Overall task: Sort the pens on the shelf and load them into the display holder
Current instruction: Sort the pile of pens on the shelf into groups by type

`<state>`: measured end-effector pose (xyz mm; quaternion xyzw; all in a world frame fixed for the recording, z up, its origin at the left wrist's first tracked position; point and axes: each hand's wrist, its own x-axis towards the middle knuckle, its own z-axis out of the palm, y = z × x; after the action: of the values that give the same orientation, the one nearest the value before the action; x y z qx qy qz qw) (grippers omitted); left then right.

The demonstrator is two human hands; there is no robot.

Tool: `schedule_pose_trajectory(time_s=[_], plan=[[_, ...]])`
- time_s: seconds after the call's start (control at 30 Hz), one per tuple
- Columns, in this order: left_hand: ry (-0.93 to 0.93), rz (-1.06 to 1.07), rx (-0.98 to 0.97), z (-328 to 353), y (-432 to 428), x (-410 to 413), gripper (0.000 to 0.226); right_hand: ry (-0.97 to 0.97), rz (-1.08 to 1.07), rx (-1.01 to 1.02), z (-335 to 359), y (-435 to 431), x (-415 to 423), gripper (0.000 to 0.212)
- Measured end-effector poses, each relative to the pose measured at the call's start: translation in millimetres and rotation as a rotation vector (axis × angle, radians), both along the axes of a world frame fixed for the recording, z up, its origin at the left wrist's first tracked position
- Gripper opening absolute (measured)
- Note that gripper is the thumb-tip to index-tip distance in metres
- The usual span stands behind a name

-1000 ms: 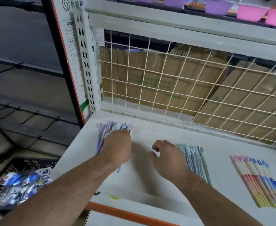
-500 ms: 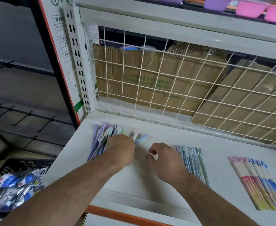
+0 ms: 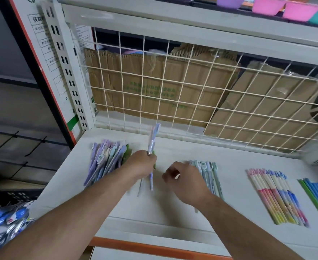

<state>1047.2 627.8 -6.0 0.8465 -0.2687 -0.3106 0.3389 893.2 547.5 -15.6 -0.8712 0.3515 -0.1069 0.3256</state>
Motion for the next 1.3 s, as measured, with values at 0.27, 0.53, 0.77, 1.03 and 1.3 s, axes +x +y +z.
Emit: schedule_pose_trajectory(time_s=[0.27,0.53,0.77,1.03,1.3], plan=[[0.571,-0.014,-0.33,-6.9,-9.2,-37.8,0.016,-0.215,-0.142,0.398,14.6,5.7,-28.3,0.029],[0.628,-0.219,-0.32,-1.2,-29.7,-94.2,0.016,-0.251,-0.336,0.42,17.1,-5.9,-81.8,0.015],[0.618,-0.249,-0.305,5.1,-71.2,-163.4,0.018,-0.321,-0.41,0.433,18.3,-35.2,-151.8,0.013],[0.633,-0.125,-0.242,6.1,-132.7,-272.8,0.018,-0.259,-0.55,0.228,6.9,-109.9,-267.6,0.013],[0.648,-0.017,-0.273,4.6,-179.1,-338.5,0.021,0.111,-0.559,-0.096,-8.7,-183.6,-345.5,0.007]])
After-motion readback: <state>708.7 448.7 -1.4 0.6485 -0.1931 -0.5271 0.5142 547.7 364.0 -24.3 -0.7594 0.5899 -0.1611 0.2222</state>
